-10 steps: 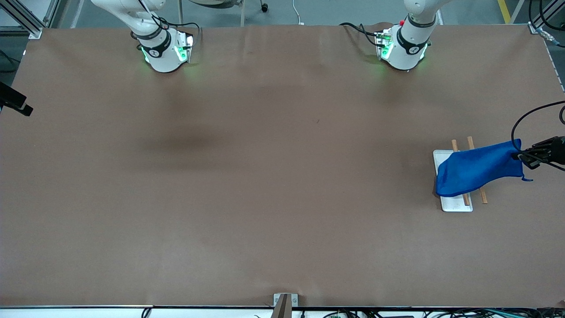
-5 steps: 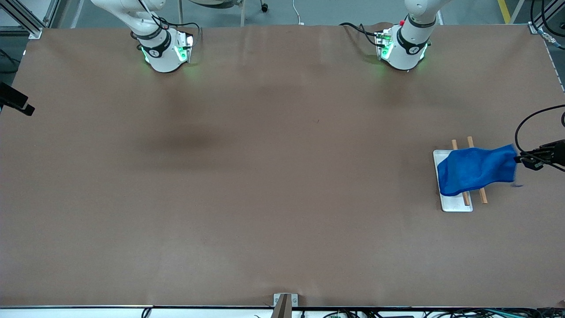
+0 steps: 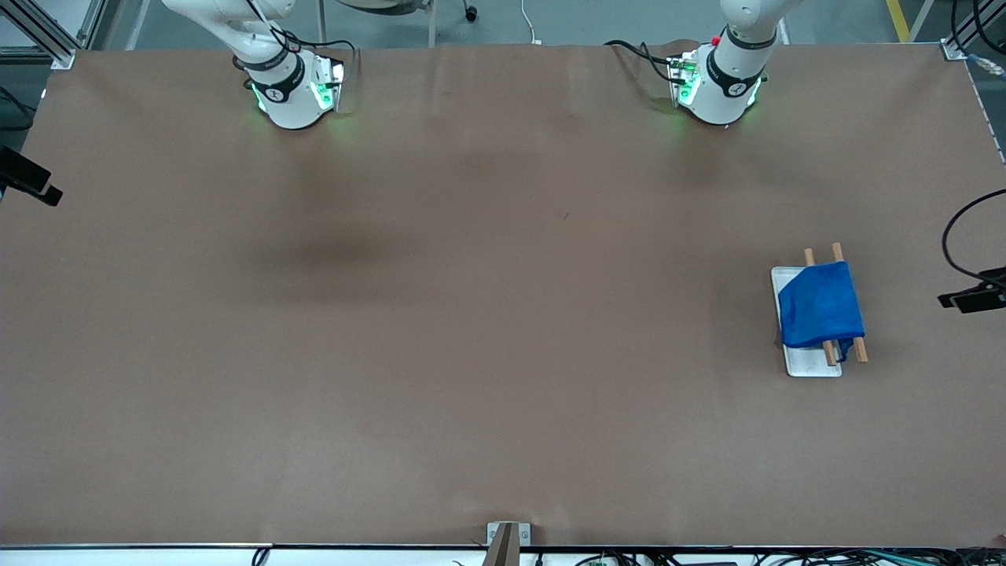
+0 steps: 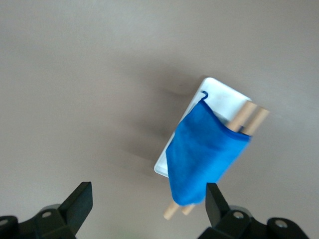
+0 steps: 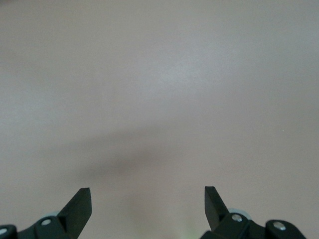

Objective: Right arm passes towel to left arm to hang

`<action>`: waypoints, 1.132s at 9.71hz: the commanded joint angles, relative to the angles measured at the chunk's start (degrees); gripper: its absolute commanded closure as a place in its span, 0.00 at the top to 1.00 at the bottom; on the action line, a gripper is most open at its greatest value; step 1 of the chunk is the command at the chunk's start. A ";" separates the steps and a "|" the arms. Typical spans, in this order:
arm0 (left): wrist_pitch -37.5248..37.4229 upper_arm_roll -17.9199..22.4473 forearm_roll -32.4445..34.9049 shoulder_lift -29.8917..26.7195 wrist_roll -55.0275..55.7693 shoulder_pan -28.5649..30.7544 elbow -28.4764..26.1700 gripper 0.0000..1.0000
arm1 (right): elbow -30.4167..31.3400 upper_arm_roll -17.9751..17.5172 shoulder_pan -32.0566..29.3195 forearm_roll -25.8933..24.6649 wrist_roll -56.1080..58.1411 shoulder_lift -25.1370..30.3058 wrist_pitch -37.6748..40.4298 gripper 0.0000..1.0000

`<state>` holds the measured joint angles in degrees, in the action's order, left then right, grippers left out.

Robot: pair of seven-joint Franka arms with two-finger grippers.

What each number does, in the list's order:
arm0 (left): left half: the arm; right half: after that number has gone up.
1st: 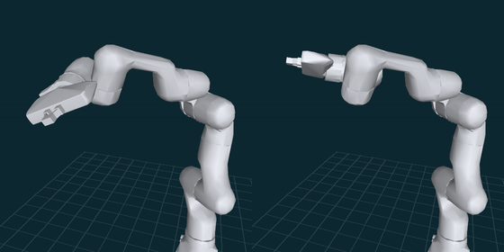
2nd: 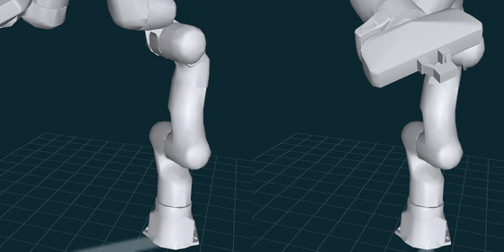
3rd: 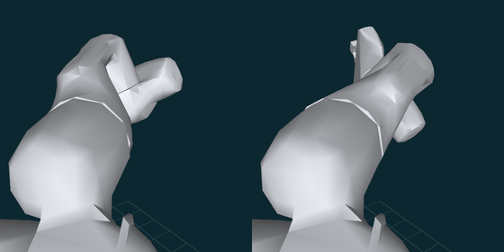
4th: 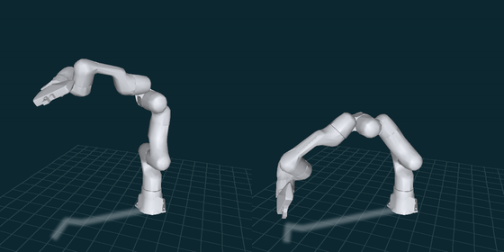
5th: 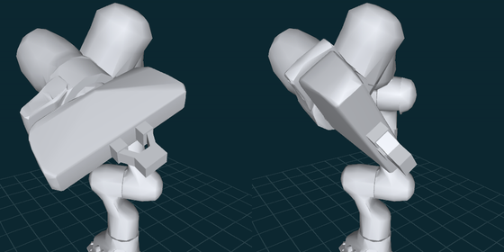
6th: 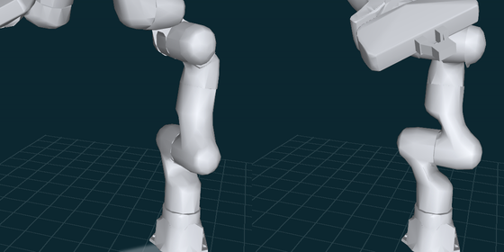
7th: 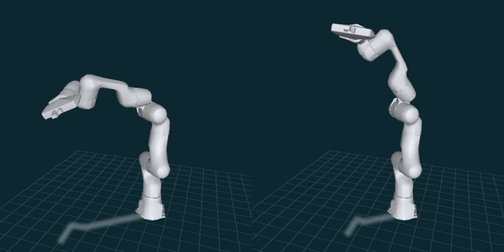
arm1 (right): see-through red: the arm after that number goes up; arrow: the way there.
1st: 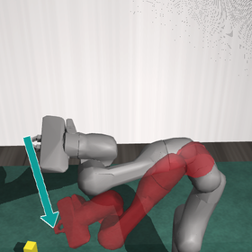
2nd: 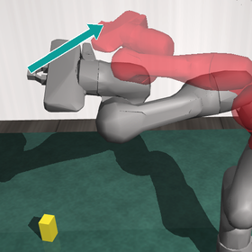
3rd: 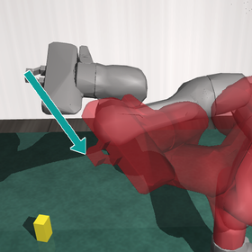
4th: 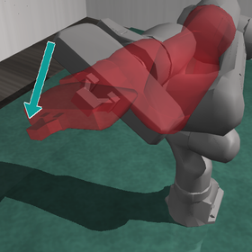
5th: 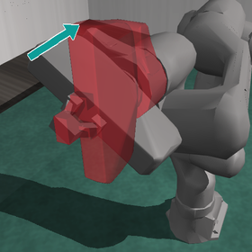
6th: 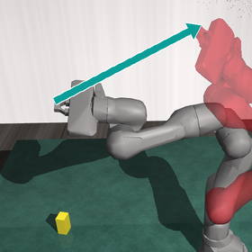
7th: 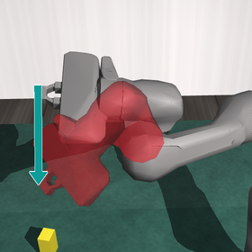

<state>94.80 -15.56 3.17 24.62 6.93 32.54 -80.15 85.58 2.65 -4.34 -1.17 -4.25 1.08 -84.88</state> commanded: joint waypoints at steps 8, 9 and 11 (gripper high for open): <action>-8.32 -19.23 0.88 -16.42 -0.34 -1.43 2.10 1.00 | -0.76 -0.19 0.03 -0.59 -1.20 -0.28 0.86 1.00; -8.49 -18.98 0.53 -19.14 -0.95 -1.34 1.76 1.00 | -0.76 -0.19 -0.05 -0.59 -1.11 -0.28 0.86 1.00; -9.63 -13.76 1.05 -22.84 -1.13 -9.02 -1.04 1.00 | -0.76 -0.19 0.03 -0.59 -1.11 -0.28 0.86 1.00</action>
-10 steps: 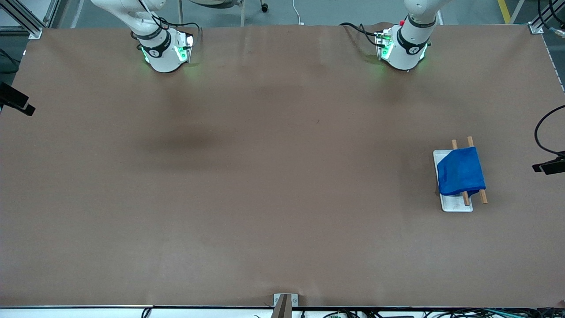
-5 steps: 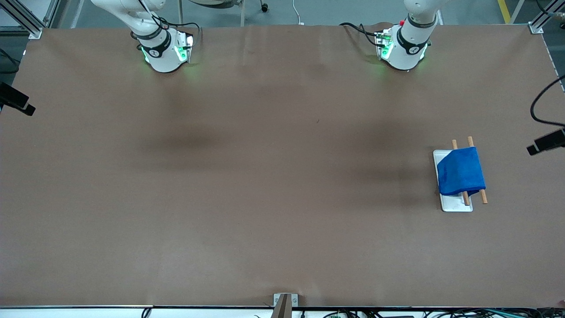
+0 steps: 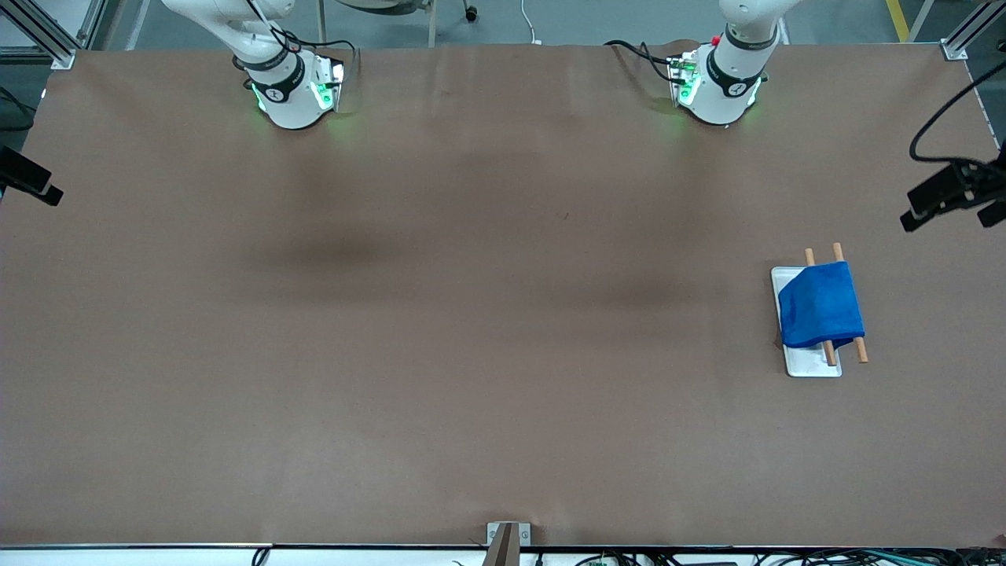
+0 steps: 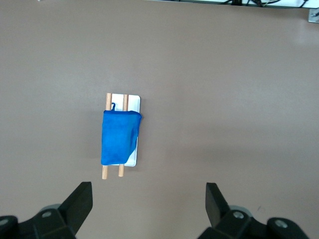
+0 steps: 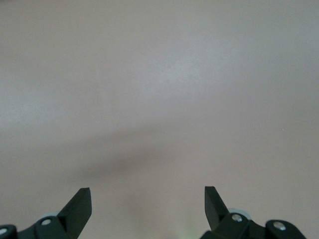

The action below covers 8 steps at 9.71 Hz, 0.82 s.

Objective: Right arm passes towel to left arm to hang

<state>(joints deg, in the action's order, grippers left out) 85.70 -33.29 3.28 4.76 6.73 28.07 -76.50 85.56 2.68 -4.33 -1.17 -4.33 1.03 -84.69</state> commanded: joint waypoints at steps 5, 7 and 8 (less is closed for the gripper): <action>-0.10 21.42 -4.84 -12.75 -0.67 -23.59 -17.96 1.00 | -0.75 -0.21 0.11 -0.59 -0.95 -0.24 0.67 1.00; -0.54 20.99 -4.68 -12.68 -0.75 -23.33 -17.72 1.00 | -0.75 -0.21 0.02 -0.59 -0.68 -0.24 0.67 1.00; -0.54 21.16 -4.33 -11.54 -0.58 -23.15 -16.41 1.00 | -0.75 -0.21 0.02 -0.59 -0.77 -0.33 0.67 1.00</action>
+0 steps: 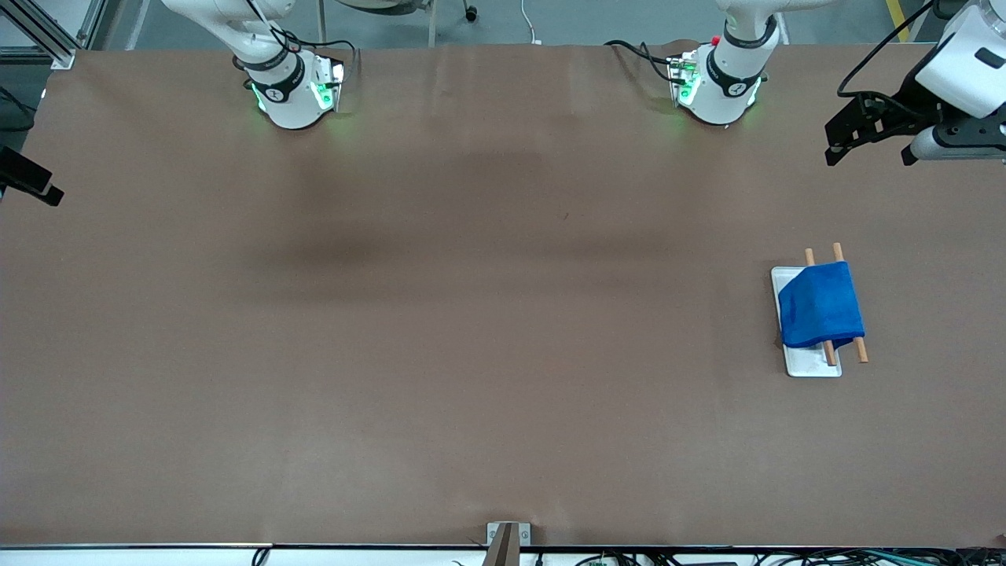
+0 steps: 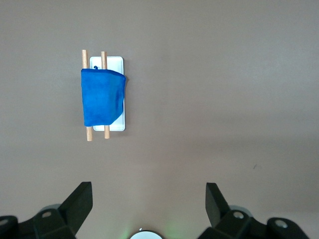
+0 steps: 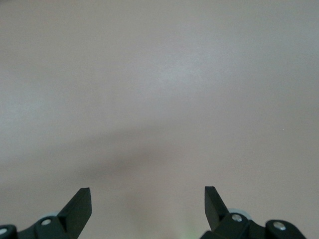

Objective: Right arm passes towel to left arm to hang

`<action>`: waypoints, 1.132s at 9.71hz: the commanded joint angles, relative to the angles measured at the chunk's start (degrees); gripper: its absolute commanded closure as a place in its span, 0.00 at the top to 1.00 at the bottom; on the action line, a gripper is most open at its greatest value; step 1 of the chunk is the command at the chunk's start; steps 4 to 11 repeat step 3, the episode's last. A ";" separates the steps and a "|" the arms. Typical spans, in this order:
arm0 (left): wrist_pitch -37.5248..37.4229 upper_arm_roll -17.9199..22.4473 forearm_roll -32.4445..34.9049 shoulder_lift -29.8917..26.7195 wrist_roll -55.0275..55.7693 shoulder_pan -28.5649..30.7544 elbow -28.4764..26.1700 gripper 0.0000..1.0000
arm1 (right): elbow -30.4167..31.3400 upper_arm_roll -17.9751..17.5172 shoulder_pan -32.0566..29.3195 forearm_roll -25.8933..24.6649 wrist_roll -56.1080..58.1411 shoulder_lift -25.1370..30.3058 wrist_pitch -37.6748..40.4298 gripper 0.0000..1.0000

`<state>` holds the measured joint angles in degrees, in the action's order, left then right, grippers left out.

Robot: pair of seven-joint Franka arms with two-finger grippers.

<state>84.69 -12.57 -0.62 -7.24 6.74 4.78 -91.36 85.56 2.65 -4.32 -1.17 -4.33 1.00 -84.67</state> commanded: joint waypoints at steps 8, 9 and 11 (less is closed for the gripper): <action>0.04 0.62 1.14 1.88 -0.58 0.32 0.22 1.00 | -0.75 -0.19 -0.08 -0.59 -0.68 -0.29 0.65 1.00; 0.04 0.62 1.14 1.88 -0.58 0.32 0.22 1.00 | -0.75 -0.19 -0.08 -0.59 -0.68 -0.29 0.65 1.00; 0.04 0.62 1.14 1.88 -0.58 0.32 0.22 1.00 | -0.75 -0.19 -0.08 -0.59 -0.68 -0.29 0.65 1.00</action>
